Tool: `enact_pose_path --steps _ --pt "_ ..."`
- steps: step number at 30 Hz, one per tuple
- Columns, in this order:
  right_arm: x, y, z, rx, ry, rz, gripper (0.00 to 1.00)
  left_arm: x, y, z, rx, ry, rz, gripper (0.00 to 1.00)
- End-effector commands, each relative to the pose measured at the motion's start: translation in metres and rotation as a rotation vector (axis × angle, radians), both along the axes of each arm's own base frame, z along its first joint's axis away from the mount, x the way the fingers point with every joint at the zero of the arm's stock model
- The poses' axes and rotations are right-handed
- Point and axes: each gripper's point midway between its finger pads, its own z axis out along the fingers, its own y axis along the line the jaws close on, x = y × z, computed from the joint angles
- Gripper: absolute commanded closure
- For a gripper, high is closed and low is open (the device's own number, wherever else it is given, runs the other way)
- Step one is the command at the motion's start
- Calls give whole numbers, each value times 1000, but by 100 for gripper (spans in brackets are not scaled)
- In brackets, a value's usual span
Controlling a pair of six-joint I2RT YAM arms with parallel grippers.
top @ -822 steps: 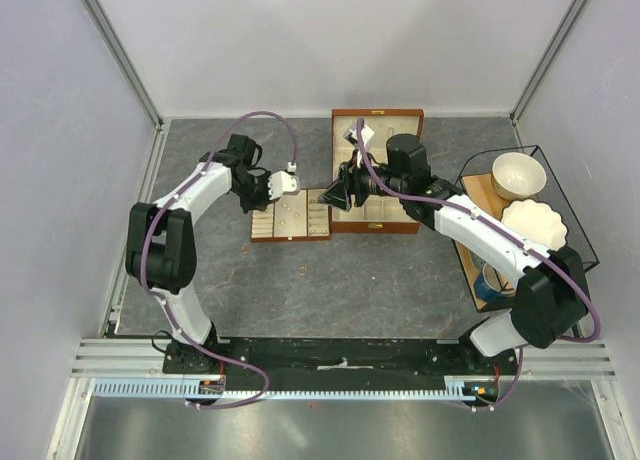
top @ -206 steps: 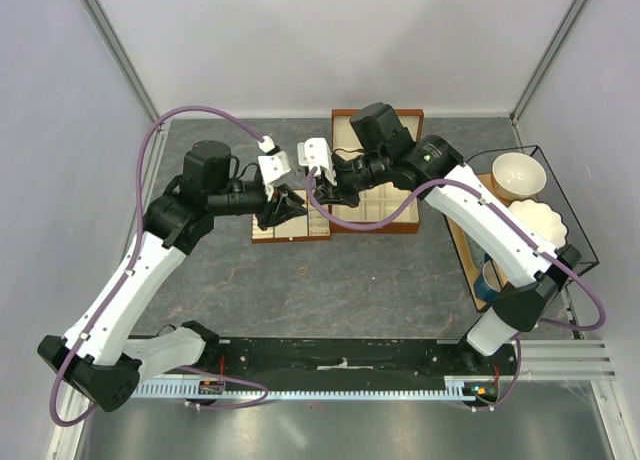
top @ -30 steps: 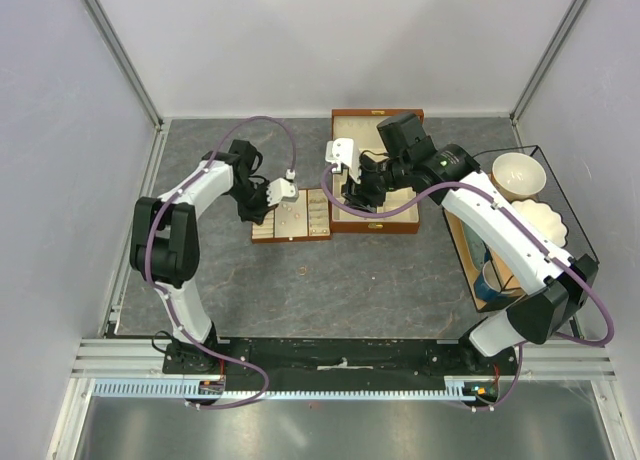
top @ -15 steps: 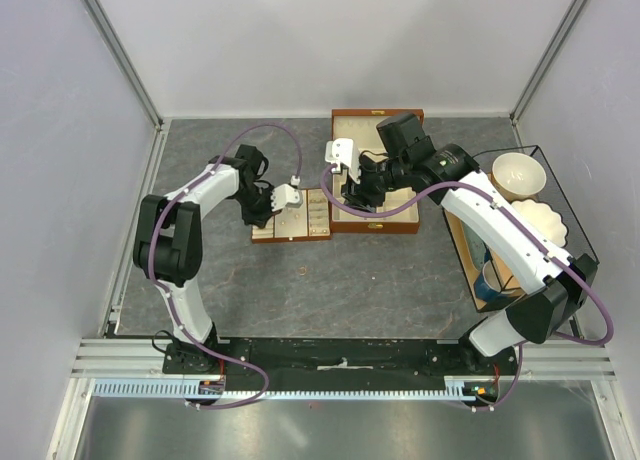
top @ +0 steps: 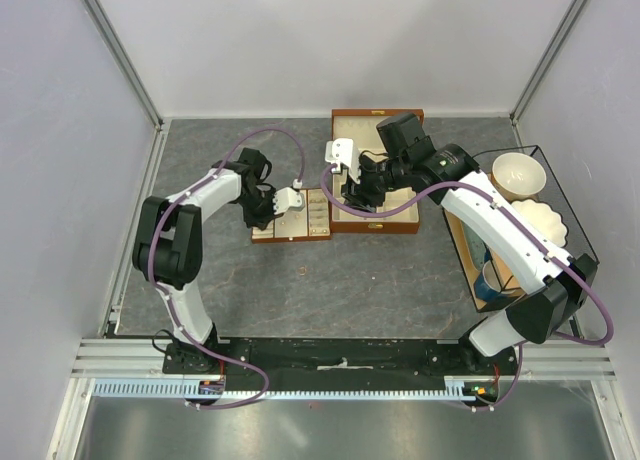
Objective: Organize the mixed jewelry
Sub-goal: Place the jewelry in the compartment layer.
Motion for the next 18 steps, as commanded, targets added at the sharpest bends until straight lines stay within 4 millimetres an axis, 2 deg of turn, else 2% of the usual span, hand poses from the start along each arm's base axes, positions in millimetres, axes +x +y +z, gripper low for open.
enact_pose_path --steps 1,8,18 --pt "2 5 13 41 -30 21 46 3 -15 5 -55 -33 17 98" --pt "-1 3 13 39 -33 23 46 -6 -7 -4 -25 -25 27 89" --pt "-3 2 15 43 -32 25 46 -13 -1 7 -11 -45 43 74"
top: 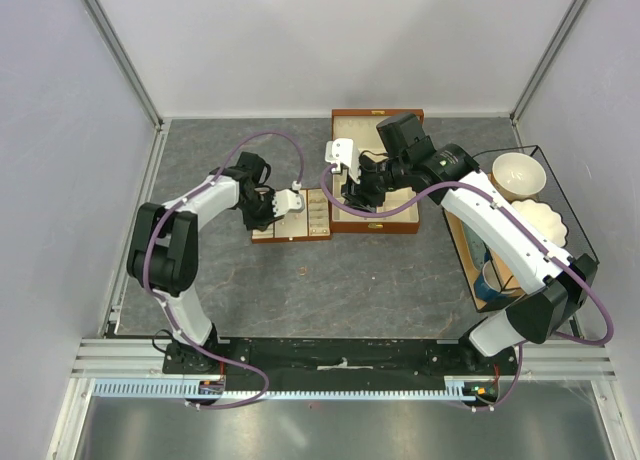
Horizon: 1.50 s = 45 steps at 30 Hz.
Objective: Organize the mixed jewelry
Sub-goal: Place the jewelry in the compartment layer.
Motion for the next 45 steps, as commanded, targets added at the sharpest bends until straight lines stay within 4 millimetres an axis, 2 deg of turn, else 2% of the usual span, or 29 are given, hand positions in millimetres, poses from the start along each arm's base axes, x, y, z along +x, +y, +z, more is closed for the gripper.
enact_pose_path --steps 1,10,14,18,23,24,26,27,28,31,34,35,41,45 --pt "-3 3 15 42 -34 27 46 -11 -3 11 -12 5 15 73" --pt "-5 2 19 49 -40 29 46 -9 -4 40 -29 -27 29 61" --pt "-6 1 21 54 -42 29 46 -8 -6 51 -43 -44 36 59" --pt "-12 3 12 59 -3 37 47 -7 -8 67 -80 -56 59 59" --pt "-20 8 0 100 60 36 48 -25 -22 85 -203 -4 106 58" --pt "-24 8 -10 99 86 37 48 -32 -23 83 -222 19 113 58" --pt "-27 13 -16 130 135 25 48 -38 -28 90 -297 43 155 57" --pt "-31 13 -30 123 175 27 48 -40 -28 91 -324 57 178 55" --pt "-35 16 -34 137 220 23 48 -42 -32 98 -380 67 191 54" --pt "-39 25 -60 147 276 19 46 -33 -25 111 -477 60 310 52" --pt "-44 43 -85 139 287 0 47 -23 -12 124 -530 1 416 50" --pt "-44 52 -96 122 282 -19 47 -26 -8 126 -538 -10 454 49" --pt "-32 91 -130 68 286 -128 53 -16 3 139 -564 -98 570 47" --pt "-23 105 -163 -13 300 -240 57 -12 9 142 -566 -111 632 46"
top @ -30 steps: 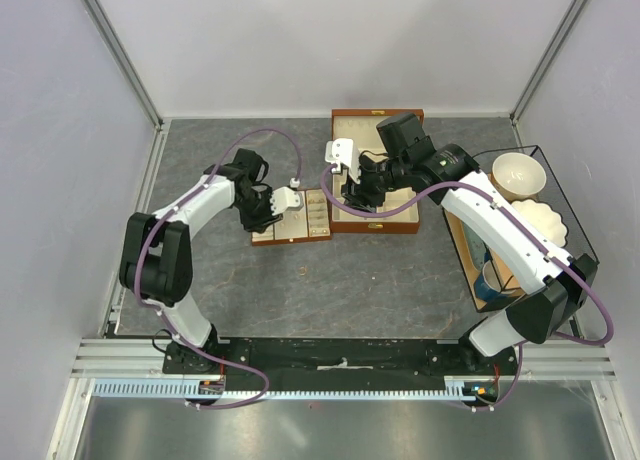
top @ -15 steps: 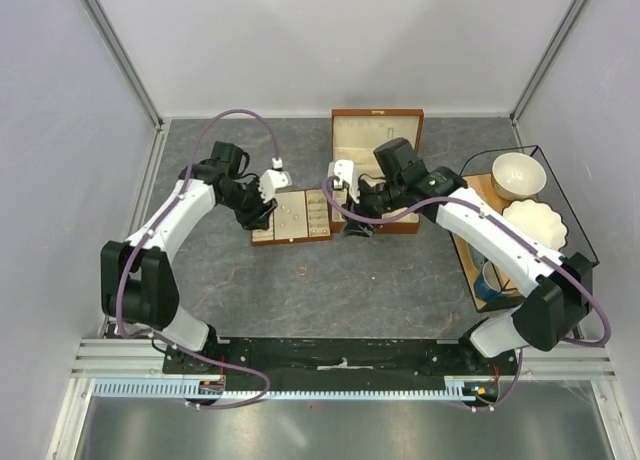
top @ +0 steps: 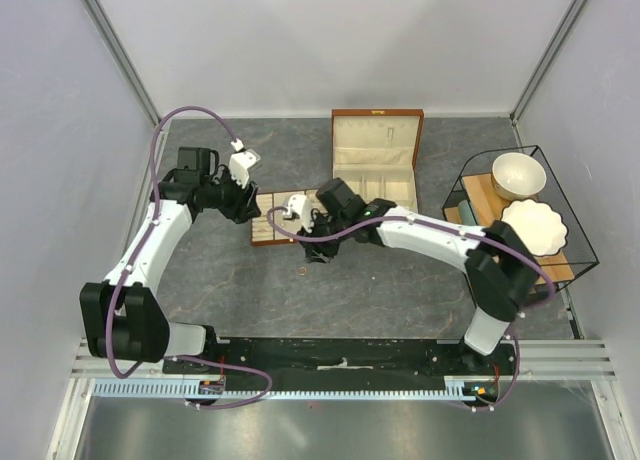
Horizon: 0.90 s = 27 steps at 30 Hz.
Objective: Organize the mixed jewelry
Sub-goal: Place the jewelry in the compartment layer, then pick up the jewelry from the center of the board.
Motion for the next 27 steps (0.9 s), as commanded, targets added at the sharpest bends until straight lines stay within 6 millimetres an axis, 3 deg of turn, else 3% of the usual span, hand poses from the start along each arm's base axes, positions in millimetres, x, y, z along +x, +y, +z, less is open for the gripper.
enact_pose_path --steps 1,5,11,27 --pt "30 25 -11 -33 -48 -163 59 12 4 17 -49 -39 105 46" --pt "35 34 -42 -113 -46 -220 61 12 6 21 -54 -48 130 45" --pt "39 40 -60 -158 -25 -267 64 14 14 30 -39 -93 177 45" --pt "15 32 -76 -249 -26 -228 67 23 26 34 -20 -112 230 44"
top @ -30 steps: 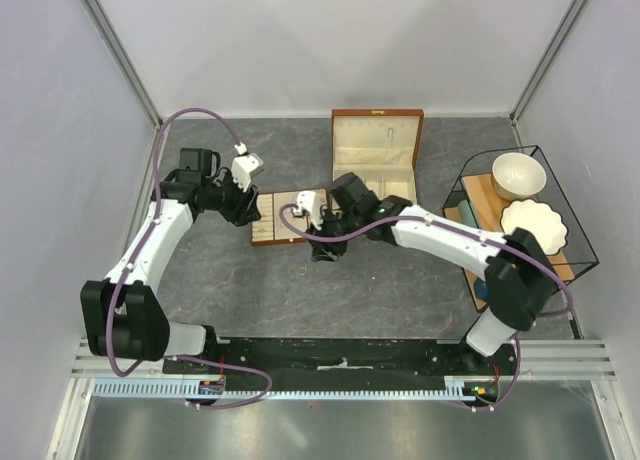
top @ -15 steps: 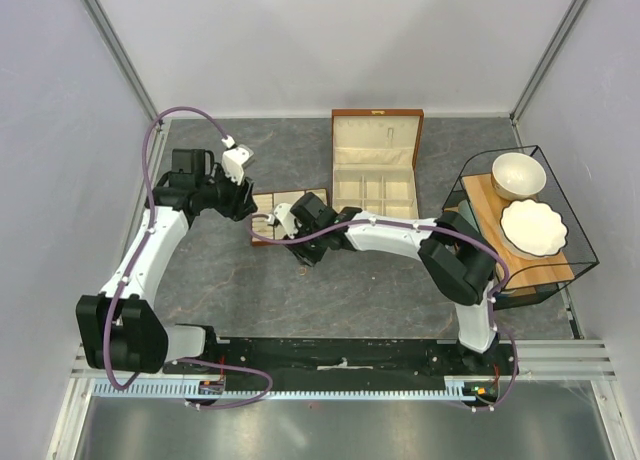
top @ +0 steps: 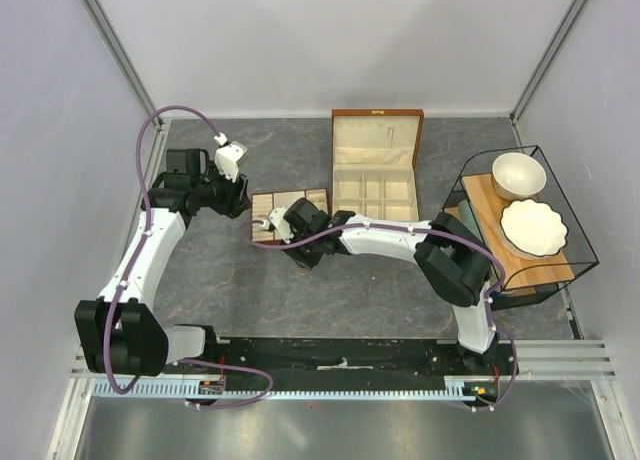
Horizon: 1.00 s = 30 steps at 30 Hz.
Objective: Organize the mixed jewelry
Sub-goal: Pick up the jewelry from the center of the board.
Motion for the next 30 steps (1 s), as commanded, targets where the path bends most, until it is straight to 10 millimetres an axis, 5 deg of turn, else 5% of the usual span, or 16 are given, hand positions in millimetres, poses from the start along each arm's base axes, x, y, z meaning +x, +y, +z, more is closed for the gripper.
enact_pose_path --steps 1,30 --pt "-3 -1 3 -8 -9 -3 67 11 3 14 -16 -46 40 44" --pt "-5 -2 -18 -58 6 -24 71 8 0 13 -25 -32 19 44"
